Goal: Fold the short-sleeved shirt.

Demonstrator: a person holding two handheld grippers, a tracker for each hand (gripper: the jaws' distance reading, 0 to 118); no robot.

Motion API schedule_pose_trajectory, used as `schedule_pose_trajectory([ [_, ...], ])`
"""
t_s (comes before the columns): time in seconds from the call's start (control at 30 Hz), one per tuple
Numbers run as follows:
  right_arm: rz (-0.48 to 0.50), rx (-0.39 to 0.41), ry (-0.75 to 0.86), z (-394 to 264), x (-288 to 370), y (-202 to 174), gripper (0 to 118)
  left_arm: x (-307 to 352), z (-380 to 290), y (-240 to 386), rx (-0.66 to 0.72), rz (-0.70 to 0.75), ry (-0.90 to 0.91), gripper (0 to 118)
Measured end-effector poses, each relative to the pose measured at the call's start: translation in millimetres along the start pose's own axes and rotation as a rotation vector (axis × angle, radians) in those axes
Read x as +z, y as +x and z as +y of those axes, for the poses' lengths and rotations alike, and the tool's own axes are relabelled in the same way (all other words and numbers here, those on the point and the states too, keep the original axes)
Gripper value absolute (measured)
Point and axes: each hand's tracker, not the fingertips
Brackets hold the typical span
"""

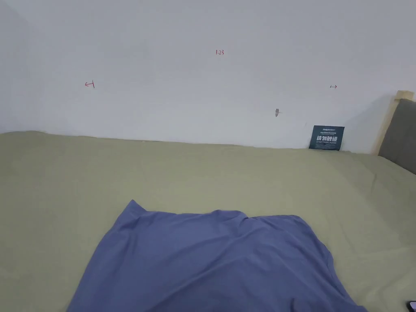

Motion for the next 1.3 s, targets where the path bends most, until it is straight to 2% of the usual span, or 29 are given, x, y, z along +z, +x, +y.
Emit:
schedule_pose_trajectory([
  [0.23,-0.036,0.013,-0.078,-20,-37,11,0,-18,-14,9,0.003,0.018,-0.034,1],
  [0.27,-0.042,0.024,-0.086,-22,-42,14,0,-19,-15,8,0.004,0.019,-0.032,9],
  [0.3,-0.047,0.019,-0.094,-21,-45,14,2,-19,-16,11,0.003,0.030,-0.029,35],
  [0.33,-0.028,0.003,-0.111,-21,-45,16,11,-16,-16,10,0.007,0.061,-0.031,62],
  [0.37,-0.041,0.001,-0.123,-20,-44,17,30,-13,-17,9,0.019,0.082,-0.040,79],
  [0.4,-0.063,0.008,-0.122,-20,-40,17,67,-5,-19,6,0.032,0.094,-0.040,82],
  [0.43,-0.075,0.026,-0.121,-20,-37,17,87,2,-21,2,0.056,0.099,-0.004,82],
  [0.47,-0.101,0.072,-0.119,-20,-32,14,91,11,-22,-1,0.084,0.092,0.027,82],
  [0.53,-0.108,0.113,-0.059,-20,-15,6,89,27,-24,-5,0.142,0.128,0.084,83],
  [0.7,0.034,0.038,-0.056,-24,-4,-13,87,37,-34,-6,0.178,0.141,0.146,83],
  [0.73,0.048,0.032,-0.078,-26,-5,-17,77,35,-38,-7,0.195,0.138,0.140,79],
  [0.77,0.074,0.035,-0.102,-29,-7,-21,54,33,-41,-7,0.221,0.128,0.131,69],
  [0.8,0.089,0.040,-0.123,-32,-12,-23,8,30,-44,-8,0.234,0.110,0.122,36],
  [0.83,0.071,0.048,-0.121,-34,-15,-26,0,26,-46,-2,0.244,0.108,0.109,4],
  [0.93,0.058,0.103,-0.139,-44,-20,-38,0,19,-55,0,0.254,0.111,0.084,0],
  [1.07,0.078,0.086,-0.140,-51,-24,-38,0,4,-59,-8,0.273,0.100,0.085,0],
  [1.1,0.079,0.086,-0.138,-50,-24,-38,0,4,-59,-11,0.288,0.095,0.095,12],
  [1.13,0.076,0.087,-0.133,-49,-24,-38,0,2,-57,-14,0.304,0.093,0.100,36],
  [1.2,0.070,0.091,-0.122,-51,-22,-39,0,-8,-54,-18,0.308,0.099,0.106,101],
  [1.23,0.072,0.089,-0.118,-49,-21,-38,0,-11,-53,-17,0.307,0.098,0.107,105],
  [1.3,0.090,0.071,-0.119,-47,-16,-37,0,-14,-51,-16,0.298,0.090,0.123,103],
])
